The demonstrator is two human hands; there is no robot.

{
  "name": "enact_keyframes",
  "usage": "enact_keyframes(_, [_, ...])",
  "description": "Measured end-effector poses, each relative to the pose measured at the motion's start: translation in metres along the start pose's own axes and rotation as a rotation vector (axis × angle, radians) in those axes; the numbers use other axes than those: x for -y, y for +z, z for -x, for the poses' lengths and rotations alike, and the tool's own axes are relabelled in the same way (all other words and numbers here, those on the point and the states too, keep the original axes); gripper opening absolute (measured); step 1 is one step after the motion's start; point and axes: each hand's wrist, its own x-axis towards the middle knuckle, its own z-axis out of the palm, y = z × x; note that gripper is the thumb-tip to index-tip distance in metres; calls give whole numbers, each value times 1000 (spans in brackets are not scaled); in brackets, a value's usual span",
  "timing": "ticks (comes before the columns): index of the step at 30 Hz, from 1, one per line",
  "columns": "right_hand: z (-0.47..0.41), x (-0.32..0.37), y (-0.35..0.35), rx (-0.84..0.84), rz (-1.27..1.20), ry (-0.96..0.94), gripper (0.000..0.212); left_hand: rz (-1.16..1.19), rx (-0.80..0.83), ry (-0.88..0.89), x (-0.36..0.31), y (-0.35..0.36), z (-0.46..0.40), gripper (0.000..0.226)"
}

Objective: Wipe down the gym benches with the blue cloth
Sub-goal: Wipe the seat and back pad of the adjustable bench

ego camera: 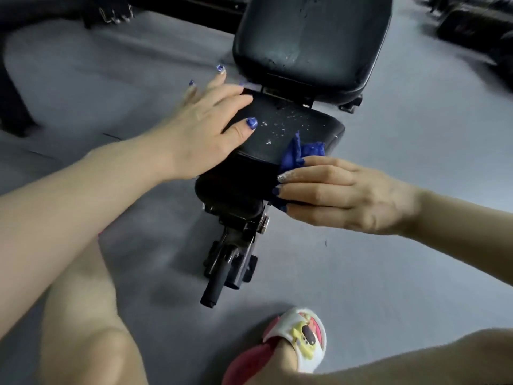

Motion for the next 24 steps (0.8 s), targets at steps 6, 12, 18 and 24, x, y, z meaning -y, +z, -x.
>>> enact_keyframes(6, [15, 41, 11, -307, -104, 564, 16, -170, 52, 29, -29, 1, 11, 62])
enact_keyframes(12, [-40, 106, 46, -1125, -457, 1415, 21, -77, 36, -132, -56, 8, -15, 49])
enact_keyframes(18, [-110, 113, 59, -1531, -570, 1669, 22, -209, -109, -250, -63, 25, -20, 61])
enact_keyframes(24, [-73, 73, 73, -1606, -698, 1770, 12, -240, -150, -233, -60, 28, -19, 62])
